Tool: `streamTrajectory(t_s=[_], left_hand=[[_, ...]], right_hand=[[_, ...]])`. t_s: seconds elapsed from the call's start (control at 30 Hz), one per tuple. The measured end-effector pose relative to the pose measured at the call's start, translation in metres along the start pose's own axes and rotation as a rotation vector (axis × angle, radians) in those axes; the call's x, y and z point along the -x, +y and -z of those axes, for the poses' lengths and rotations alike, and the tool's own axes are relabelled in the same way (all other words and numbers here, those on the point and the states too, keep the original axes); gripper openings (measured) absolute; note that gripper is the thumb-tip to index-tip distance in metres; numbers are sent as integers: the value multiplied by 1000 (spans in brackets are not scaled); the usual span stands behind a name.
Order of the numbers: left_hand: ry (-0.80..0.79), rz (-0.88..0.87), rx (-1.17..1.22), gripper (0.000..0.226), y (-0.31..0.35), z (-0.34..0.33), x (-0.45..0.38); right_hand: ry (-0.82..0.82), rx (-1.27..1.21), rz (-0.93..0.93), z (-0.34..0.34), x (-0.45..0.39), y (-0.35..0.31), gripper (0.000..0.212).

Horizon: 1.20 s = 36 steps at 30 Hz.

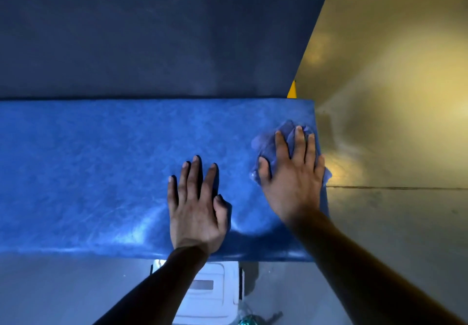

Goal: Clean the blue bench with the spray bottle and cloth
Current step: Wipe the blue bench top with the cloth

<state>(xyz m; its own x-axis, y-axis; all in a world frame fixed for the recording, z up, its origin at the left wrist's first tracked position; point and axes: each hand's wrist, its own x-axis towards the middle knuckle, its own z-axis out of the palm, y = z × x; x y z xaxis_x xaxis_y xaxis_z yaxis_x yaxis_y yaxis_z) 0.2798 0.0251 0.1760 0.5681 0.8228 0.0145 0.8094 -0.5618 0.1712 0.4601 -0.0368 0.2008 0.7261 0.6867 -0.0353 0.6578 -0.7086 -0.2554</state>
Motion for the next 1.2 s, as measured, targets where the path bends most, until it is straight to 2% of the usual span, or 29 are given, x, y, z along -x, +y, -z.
streamTrajectory(t_s=[0.13, 0.23, 0.33, 0.4, 0.53, 0.77, 0.9, 0.97, 1.1, 1.2], left_hand=[[-11, 7, 0, 71, -1, 1, 0], [-1, 7, 1, 71, 0, 1, 1], [11, 11, -5, 70, 1, -1, 0], [12, 19, -6, 70, 1, -1, 0], [15, 27, -15, 71, 3, -3, 0], [25, 19, -38, 71, 4, -6, 1], [14, 19, -39, 72, 3, -7, 0], [15, 20, -24, 71, 3, -8, 0], [11, 19, -6, 71, 3, -7, -1], [12, 18, -5, 71, 3, -6, 0]], right_hand=[[56, -52, 106, 3, 79, 24, 65], [26, -68, 369, 4, 110, 60, 62], [-71, -12, 740, 12, 84, 100, 62], [-118, 24, 907, 19, 57, 113, 61], [-146, 61, 993, 24, 19, 114, 62], [-130, 108, 849, 22, -37, 97, 65], [-107, 103, 694, 16, -70, 85, 69], [-61, 37, 574, 9, -82, 76, 70], [79, -147, 208, -9, -90, 56, 71], [40, -254, -5, -16, -87, 50, 73]])
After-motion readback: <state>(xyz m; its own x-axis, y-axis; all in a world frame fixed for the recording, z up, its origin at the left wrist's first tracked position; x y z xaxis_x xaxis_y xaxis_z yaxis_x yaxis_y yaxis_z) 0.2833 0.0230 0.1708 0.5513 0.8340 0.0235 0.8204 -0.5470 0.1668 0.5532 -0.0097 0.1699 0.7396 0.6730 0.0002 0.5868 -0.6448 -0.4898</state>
